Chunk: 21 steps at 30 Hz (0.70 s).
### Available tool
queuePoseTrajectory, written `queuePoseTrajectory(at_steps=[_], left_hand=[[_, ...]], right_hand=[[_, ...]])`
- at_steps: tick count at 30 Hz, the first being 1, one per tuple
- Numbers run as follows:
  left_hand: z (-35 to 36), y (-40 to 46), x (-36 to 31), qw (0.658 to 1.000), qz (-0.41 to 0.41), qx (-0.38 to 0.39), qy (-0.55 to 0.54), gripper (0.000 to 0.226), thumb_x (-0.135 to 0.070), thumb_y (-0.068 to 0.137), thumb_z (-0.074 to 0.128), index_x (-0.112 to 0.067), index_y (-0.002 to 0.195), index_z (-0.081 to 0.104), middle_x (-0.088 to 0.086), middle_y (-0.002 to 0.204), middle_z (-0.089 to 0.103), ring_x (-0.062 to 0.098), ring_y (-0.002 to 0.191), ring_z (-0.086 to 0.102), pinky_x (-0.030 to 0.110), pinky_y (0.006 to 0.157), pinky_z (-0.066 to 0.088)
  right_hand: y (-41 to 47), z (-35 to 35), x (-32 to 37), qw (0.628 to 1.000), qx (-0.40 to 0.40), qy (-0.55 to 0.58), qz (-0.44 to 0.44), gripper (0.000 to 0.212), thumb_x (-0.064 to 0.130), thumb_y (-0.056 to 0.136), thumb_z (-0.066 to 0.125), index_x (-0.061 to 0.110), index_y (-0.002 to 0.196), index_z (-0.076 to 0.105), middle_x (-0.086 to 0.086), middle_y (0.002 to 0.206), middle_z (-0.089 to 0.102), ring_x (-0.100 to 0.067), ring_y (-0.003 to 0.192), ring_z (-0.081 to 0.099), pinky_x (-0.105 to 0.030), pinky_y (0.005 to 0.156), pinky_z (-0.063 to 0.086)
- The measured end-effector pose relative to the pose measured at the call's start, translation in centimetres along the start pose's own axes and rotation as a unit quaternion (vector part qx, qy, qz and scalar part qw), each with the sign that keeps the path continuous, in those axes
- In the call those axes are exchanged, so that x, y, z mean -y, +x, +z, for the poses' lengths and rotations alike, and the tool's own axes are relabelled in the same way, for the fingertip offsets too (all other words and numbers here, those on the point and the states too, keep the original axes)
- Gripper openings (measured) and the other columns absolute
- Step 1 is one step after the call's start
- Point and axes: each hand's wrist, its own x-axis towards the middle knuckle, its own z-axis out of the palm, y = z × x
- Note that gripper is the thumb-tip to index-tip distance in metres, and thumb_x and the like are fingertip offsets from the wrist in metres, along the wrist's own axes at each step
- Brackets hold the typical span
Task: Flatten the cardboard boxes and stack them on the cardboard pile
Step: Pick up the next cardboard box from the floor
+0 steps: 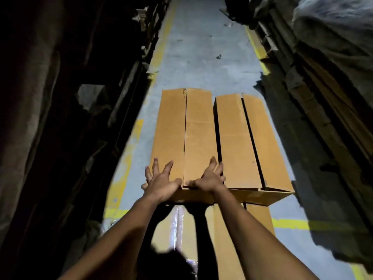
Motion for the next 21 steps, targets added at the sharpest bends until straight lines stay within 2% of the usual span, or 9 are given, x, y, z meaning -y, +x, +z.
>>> queuePoseTrajectory(at_steps=[2, 3, 5, 7, 9, 12, 15, 18, 21], left_hand=[[-0.8, 1.0, 0.6, 0.997, -0.025, -0.043, -0.064, 0.06, -0.054, 0.094, 0.064, -0.046, 0.148, 0.04, -0.002, 0.173, -0.004, 0.036, 0.155, 0.018, 0.055, 0.116, 0.028], [-0.9, 1.6, 1.1, 0.993, -0.044, -0.051, -0.097, 0.064, -0.054, 0.094, 0.067, -0.038, 0.148, 0.038, 0.004, 0.171, 0.003, 0.038, 0.149, 0.032, 0.05, 0.115, 0.034], [-0.9, 2.7, 2.1, 0.98, -0.113, -0.025, -0.159, 0.092, -0.056, 0.088, 0.075, -0.026, 0.155, 0.021, 0.015, 0.165, 0.022, 0.04, 0.14, 0.046, 0.047, 0.113, 0.042], [-0.5, 3.3, 2.7, 0.969, -0.177, 0.0, -0.173, 0.111, -0.063, 0.08, 0.08, -0.019, 0.157, 0.014, 0.019, 0.155, 0.043, 0.041, 0.135, 0.051, 0.05, 0.109, 0.047], [-0.1, 3.6, 2.7, 0.967, -0.191, -0.012, -0.166, 0.111, -0.065, 0.076, 0.082, -0.016, 0.155, 0.021, 0.02, 0.147, 0.052, 0.042, 0.13, 0.054, 0.049, 0.105, 0.05], [0.0, 2.5, 2.4, 0.971, -0.179, -0.042, -0.156, 0.101, -0.062, 0.077, 0.083, -0.018, 0.15, 0.029, 0.019, 0.14, 0.055, 0.042, 0.124, 0.057, 0.048, 0.101, 0.052], [-0.3, 0.7, 2.9, 0.97, -0.166, -0.051, -0.17, 0.091, -0.058, 0.079, 0.083, -0.019, 0.144, 0.033, 0.017, 0.134, 0.057, 0.04, 0.12, 0.058, 0.046, 0.099, 0.053], [-1.5, -1.6, 2.6, 0.965, -0.149, -0.075, -0.201, 0.089, -0.056, 0.079, 0.084, -0.021, 0.144, 0.034, 0.013, 0.127, 0.057, 0.038, 0.119, 0.058, 0.047, 0.099, 0.054], [-3.9, -4.4, 1.7, 0.96, -0.133, -0.097, -0.226, 0.088, -0.055, 0.08, 0.084, -0.021, 0.146, 0.036, 0.005, 0.118, 0.051, 0.037, 0.123, 0.057, 0.041, 0.096, 0.053]], right_hand=[[1.1, -1.4, -0.6, 0.995, -0.007, 0.094, 0.028, 0.138, 0.047, 0.078, 0.088, 0.012, 0.163, -0.015, -0.018, 0.17, 0.001, -0.041, 0.154, 0.02, -0.045, 0.124, 0.028], [1.5, -2.0, -0.9, 0.992, -0.006, 0.12, 0.031, 0.131, 0.044, 0.08, 0.088, 0.007, 0.163, -0.006, -0.019, 0.17, 0.011, -0.04, 0.153, 0.024, -0.042, 0.123, 0.03], [2.2, -2.7, -1.2, 0.99, -0.006, 0.139, 0.027, 0.119, 0.043, 0.079, 0.089, 0.005, 0.161, 0.012, -0.018, 0.165, 0.029, -0.038, 0.15, 0.033, -0.041, 0.118, 0.037], [2.5, -2.7, -0.9, 0.99, -0.02, 0.136, 0.023, 0.114, 0.044, 0.077, 0.09, 0.006, 0.159, 0.02, -0.017, 0.161, 0.037, -0.038, 0.147, 0.038, -0.041, 0.113, 0.041], [2.6, -2.3, -0.8, 0.992, -0.028, 0.119, 0.021, 0.116, 0.044, 0.076, 0.091, 0.007, 0.159, 0.019, -0.018, 0.159, 0.04, -0.038, 0.145, 0.04, -0.042, 0.112, 0.043], [1.7, -1.7, -1.5, 0.993, -0.037, 0.11, 0.019, 0.116, 0.045, 0.077, 0.091, 0.01, 0.16, 0.017, -0.018, 0.157, 0.043, -0.039, 0.143, 0.043, -0.043, 0.11, 0.044], [0.1, -1.5, -2.0, 0.994, -0.062, 0.091, -0.004, 0.108, 0.047, 0.074, 0.092, 0.012, 0.153, 0.027, -0.015, 0.151, 0.049, -0.037, 0.139, 0.048, -0.044, 0.108, 0.047], [-2.3, -2.8, -1.3, 0.992, -0.087, 0.087, -0.04, 0.104, 0.047, 0.072, 0.093, 0.014, 0.15, 0.032, -0.012, 0.147, 0.053, -0.035, 0.136, 0.05, -0.045, 0.107, 0.048], [-5.4, -5.4, 0.1, 0.988, -0.097, 0.087, -0.078, 0.106, 0.046, 0.072, 0.094, 0.015, 0.152, 0.032, -0.012, 0.147, 0.052, -0.036, 0.137, 0.049, -0.045, 0.107, 0.048]])
